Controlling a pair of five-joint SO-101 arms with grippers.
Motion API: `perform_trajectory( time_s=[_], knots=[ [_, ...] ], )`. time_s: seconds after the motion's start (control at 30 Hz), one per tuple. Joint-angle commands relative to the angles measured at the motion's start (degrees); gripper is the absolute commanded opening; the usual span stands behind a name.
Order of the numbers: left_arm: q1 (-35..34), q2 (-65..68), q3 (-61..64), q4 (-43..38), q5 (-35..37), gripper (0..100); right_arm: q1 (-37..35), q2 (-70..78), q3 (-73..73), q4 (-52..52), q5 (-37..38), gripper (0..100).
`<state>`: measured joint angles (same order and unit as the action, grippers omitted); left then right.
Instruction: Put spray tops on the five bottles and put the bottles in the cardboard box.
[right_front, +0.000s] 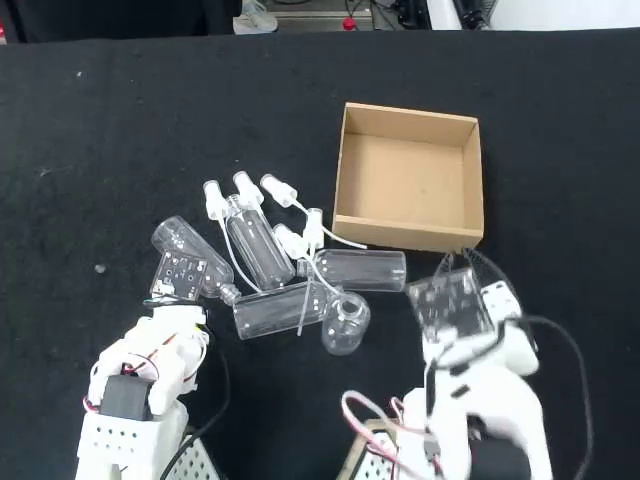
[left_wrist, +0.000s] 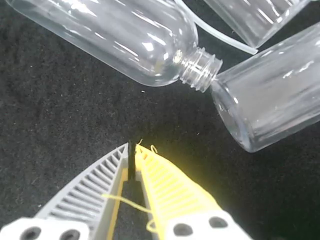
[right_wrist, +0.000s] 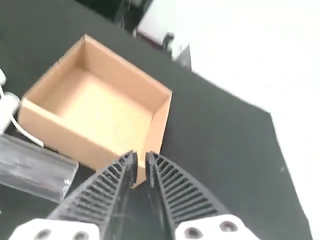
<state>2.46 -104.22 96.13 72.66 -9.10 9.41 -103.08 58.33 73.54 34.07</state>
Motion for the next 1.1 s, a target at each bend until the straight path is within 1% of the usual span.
perform_trajectory(
  time_s=[0.0,0.07,0.17,0.27,0.33,0.43,0.5,0.6,0.7,0.77,1.0,1.07],
  knots=[
    [0.57,-0.35,1.19,0.26,0.53,3,-3.16,0.4,-10.95,4.04,-2.2,2.2],
    [0.57,-0.35,1.19,0.26,0.53,3,-6.42,6.46,-14.46,6.51,-3.96,2.2],
    [0.57,-0.35,1.19,0.26,0.53,3,-13.71,16.31,-16.75,8.26,-6.68,2.3],
    [0.57,-0.35,1.19,0.26,0.53,3,-20.75,22.64,-16.48,8.18,-6.68,2.3],
    [0.57,-0.35,1.19,0.26,0.53,3,-24.97,23.69,-16.48,8.79,-6.77,2.3],
    [0.57,-0.35,1.19,0.26,0.53,3,-29.19,22.37,-16.48,11.69,-6.77,2.4],
    [0.57,-0.35,1.19,0.26,0.53,3,-31.65,21.14,-16.04,13.1,-7.21,5.4],
    [0.57,-0.35,1.19,0.26,0.53,3,-33.67,19.56,-11.12,13.19,-7.21,17.5],
    [0.57,-0.35,1.19,0.26,0.53,3,-33.85,17.45,-4.09,10.11,-6.77,30.1],
    [0.57,-0.35,1.19,0.26,0.53,3,-33.76,15.34,-1.27,8.26,-6.77,34.8],
    [0.57,-0.35,1.19,0.26,0.53,3,-33.93,10.51,3.12,6.33,-7.3,35.6],
    [0.57,-0.35,1.19,0.26,0.53,3,-34.02,9.71,4.35,5.01,-9.32,35.7]
  ],
)
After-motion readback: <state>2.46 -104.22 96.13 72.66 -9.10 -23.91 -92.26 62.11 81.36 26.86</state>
